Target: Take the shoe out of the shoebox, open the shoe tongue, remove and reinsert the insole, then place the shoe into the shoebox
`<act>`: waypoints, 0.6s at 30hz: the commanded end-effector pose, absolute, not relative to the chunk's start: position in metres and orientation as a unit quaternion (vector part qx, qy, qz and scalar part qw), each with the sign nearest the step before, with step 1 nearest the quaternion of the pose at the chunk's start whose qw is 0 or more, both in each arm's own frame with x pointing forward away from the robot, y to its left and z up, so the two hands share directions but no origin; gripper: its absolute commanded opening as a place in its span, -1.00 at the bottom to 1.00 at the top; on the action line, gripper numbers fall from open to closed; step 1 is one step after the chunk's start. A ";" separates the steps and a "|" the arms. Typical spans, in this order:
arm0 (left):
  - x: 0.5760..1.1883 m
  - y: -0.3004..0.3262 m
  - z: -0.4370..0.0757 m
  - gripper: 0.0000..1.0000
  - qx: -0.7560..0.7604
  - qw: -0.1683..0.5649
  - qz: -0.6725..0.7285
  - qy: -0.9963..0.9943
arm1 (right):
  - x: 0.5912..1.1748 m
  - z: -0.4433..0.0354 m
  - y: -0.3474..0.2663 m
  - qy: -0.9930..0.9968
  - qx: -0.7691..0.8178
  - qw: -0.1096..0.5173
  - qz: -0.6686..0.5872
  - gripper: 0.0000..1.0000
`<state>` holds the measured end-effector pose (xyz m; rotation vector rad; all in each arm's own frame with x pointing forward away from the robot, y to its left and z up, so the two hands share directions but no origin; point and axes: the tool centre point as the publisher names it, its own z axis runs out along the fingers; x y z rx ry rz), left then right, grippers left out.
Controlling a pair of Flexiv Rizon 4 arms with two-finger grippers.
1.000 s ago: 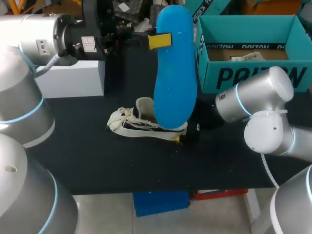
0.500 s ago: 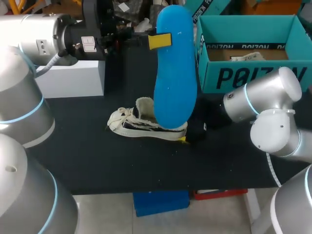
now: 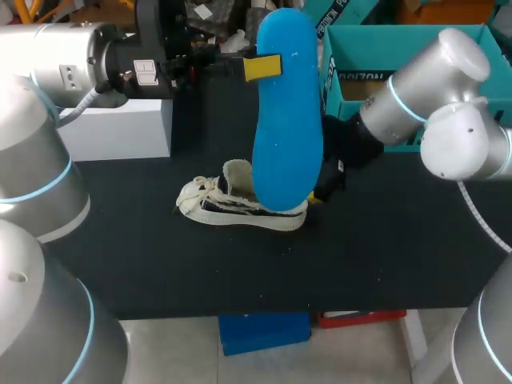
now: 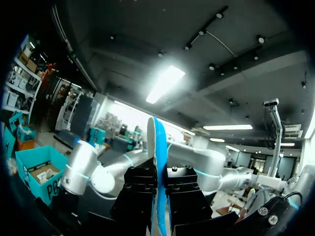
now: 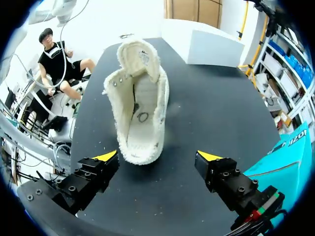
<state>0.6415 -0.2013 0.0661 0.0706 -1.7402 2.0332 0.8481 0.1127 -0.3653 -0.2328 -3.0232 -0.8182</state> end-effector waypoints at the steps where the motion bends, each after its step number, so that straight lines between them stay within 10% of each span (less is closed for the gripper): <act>1: 0.641 -0.202 0.066 -1.00 0.027 0.229 0.739 -0.633 | 0.869 -0.362 0.137 -0.998 -0.036 0.047 -0.020 1.00; 14: 0.641 -0.202 0.066 -1.00 0.027 0.229 0.739 -0.633 | 0.883 -0.364 0.176 -0.996 -0.038 0.043 0.069 1.00; 18: 0.641 -0.202 0.066 -1.00 0.027 0.229 0.739 -0.633 | 0.884 -0.368 0.185 -0.996 -0.042 0.041 0.073 0.71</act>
